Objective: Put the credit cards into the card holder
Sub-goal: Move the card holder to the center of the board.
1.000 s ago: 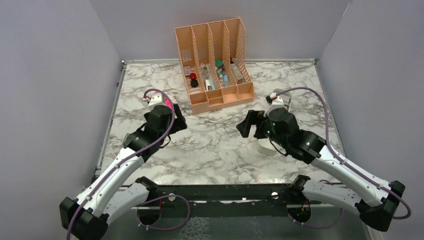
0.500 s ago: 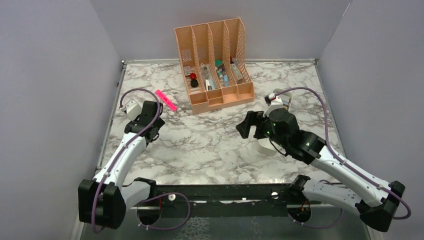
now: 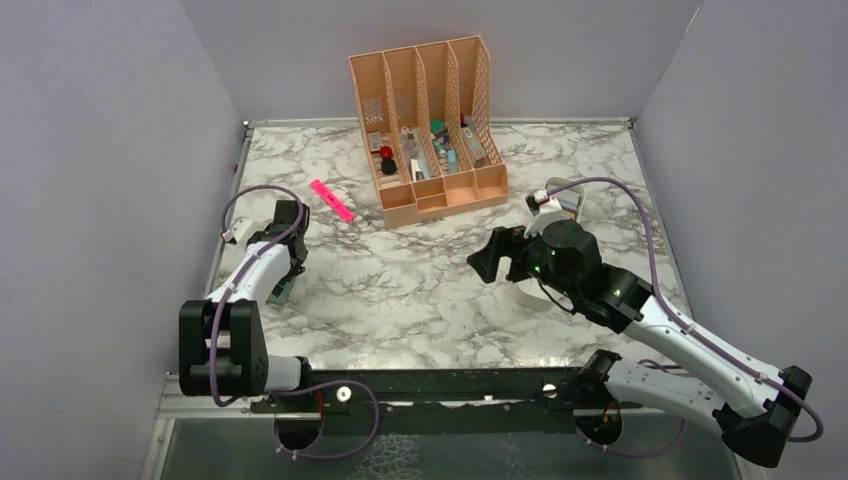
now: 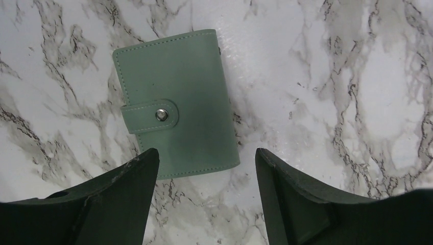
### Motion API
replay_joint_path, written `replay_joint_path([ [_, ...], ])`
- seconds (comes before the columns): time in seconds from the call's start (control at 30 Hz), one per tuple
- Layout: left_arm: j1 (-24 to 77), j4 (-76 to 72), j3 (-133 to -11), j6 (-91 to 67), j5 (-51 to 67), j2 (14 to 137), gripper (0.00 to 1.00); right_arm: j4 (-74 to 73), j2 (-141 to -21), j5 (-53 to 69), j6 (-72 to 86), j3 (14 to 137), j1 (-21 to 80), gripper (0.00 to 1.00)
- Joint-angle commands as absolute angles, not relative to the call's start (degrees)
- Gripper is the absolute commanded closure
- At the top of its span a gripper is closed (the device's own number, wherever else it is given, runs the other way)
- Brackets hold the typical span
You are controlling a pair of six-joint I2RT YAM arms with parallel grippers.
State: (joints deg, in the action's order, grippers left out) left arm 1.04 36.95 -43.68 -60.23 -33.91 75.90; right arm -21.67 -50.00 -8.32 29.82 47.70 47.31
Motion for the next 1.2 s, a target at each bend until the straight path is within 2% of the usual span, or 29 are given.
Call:
replay_joint_path([
  [0.0, 0.0, 35.4, -43.7, -61.8, -34.6, 78.5, 0.28, -20.7, -50.0, -7.0, 28.3, 48.8, 47.7, 0.00],
  [0.23, 2.3, 28.7, -43.1, -54.6, -23.1, 82.6, 0.32, -22.5, -48.0, -8.2, 27.8, 48.9, 47.7, 0.00],
  [0.73, 27.5, 27.6, -46.2, -63.2, -17.4, 85.3, 0.30, -25.8, -43.8, -11.6, 29.6, 48.4, 47.7, 0.00],
  [0.83, 28.2, 27.8, -47.5, -61.8, -18.1, 83.7, 0.27, -25.8, -43.8, -10.9, 30.1, 48.3, 47.7, 0.00],
  [1.0, 27.7, 30.8, -49.0, -59.9, -26.7, 78.5, 0.26, -25.9, -44.5, -10.0, 30.2, 49.5, 47.7, 0.00],
  [1.17, 21.2, 32.6, -48.9, -56.5, -30.4, 77.6, 0.25, -25.9, -45.3, -9.5, 30.4, 50.3, 47.7, 0.00],
])
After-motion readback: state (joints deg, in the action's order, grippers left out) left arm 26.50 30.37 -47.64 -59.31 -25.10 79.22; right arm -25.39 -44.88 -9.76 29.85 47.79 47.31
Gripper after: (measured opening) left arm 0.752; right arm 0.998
